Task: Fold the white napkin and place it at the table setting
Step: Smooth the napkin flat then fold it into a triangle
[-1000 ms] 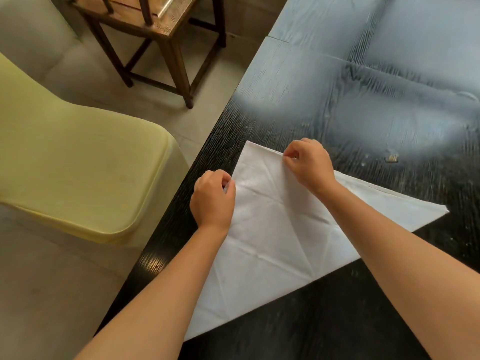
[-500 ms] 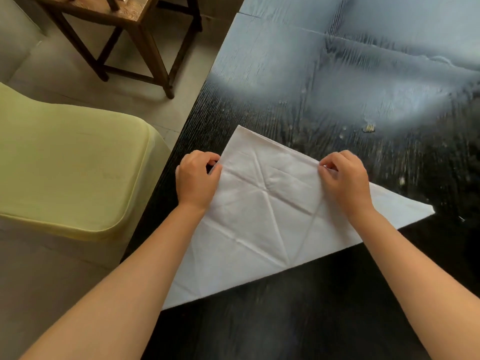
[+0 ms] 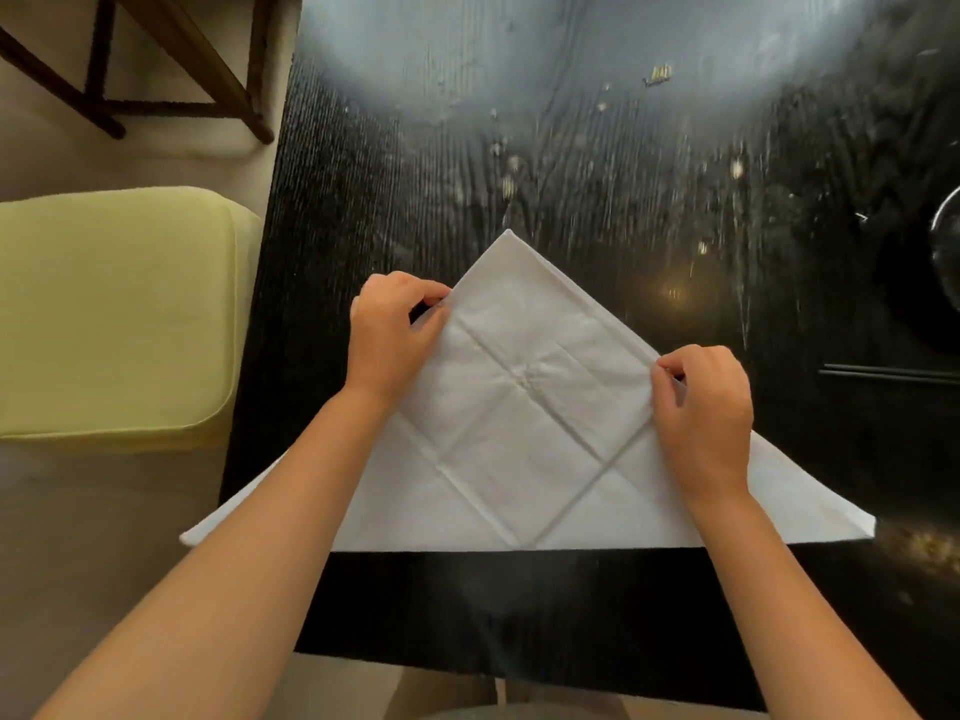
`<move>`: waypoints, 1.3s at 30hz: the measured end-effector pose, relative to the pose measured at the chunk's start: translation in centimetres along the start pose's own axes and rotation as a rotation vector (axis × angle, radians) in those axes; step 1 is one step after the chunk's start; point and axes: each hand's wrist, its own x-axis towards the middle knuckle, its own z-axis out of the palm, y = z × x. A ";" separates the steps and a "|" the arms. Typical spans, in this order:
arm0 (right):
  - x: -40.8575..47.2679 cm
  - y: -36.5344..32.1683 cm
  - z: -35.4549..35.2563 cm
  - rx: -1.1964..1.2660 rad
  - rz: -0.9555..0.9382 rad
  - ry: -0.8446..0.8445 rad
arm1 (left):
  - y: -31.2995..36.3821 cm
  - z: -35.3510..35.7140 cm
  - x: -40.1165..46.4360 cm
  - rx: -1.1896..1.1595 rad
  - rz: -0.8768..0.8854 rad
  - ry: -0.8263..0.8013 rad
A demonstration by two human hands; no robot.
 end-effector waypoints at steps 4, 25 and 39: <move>-2.7 1.1 -1.1 -0.030 0.025 0.047 | 0.7 0.9 -3.0 0.073 0.077 0.017; -10.9 6.8 -3.0 -0.478 -0.096 -0.314 | 5.5 9.1 -6.2 0.513 0.325 -0.290; -11.4 3.3 -2.3 -0.434 0.047 -0.243 | 6.3 9.3 -6.1 0.505 0.304 -0.289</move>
